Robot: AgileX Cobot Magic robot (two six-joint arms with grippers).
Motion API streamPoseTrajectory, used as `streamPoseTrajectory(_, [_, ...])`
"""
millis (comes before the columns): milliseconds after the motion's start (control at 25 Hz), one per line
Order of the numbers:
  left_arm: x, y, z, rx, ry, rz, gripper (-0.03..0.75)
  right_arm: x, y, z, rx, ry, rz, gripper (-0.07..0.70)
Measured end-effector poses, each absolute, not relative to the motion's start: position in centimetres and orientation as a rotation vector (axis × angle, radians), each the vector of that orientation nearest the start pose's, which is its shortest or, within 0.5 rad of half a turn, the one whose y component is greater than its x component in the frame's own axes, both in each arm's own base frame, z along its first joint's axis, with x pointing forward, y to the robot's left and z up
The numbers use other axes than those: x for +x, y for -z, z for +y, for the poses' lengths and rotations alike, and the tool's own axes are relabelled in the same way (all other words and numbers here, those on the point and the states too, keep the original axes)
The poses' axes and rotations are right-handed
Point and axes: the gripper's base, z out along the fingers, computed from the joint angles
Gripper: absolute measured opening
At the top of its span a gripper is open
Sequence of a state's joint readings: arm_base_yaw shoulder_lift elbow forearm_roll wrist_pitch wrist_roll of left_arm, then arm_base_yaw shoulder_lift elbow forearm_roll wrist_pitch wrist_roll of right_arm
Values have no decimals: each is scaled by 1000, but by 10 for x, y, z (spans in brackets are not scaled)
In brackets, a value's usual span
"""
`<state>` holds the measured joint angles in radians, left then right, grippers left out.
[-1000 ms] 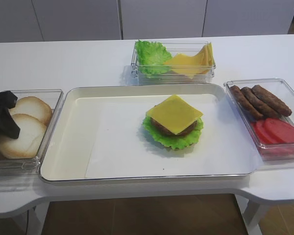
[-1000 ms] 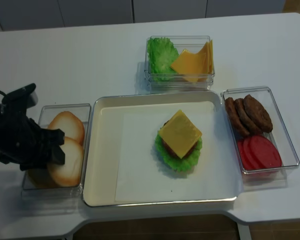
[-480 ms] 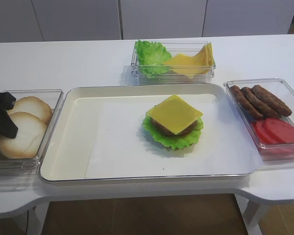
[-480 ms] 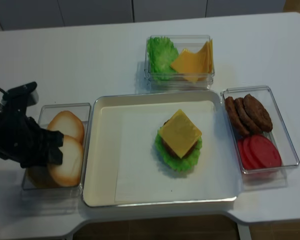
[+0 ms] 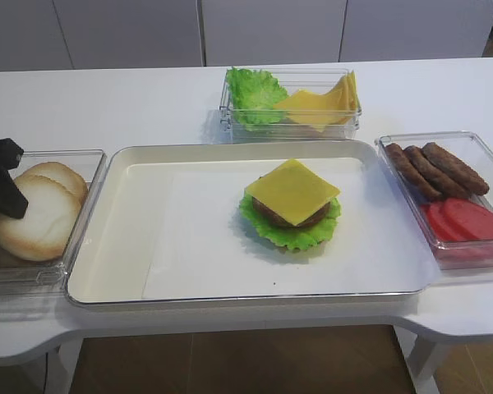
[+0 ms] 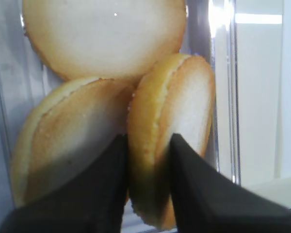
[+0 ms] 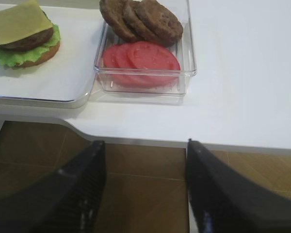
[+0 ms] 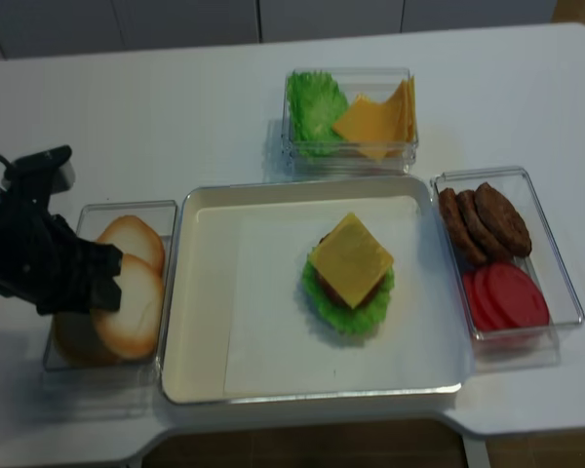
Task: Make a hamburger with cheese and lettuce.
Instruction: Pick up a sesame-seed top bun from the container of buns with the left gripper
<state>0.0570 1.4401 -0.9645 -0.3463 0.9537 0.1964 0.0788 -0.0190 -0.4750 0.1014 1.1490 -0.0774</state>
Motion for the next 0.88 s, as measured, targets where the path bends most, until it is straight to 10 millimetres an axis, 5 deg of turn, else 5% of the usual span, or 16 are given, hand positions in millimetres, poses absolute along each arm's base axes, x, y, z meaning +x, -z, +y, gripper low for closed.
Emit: streamPoseTrajectory(880, [250, -301, -11, 262, 322, 2721, 180, -10, -264, 8, -176, -124, 2129, 399])
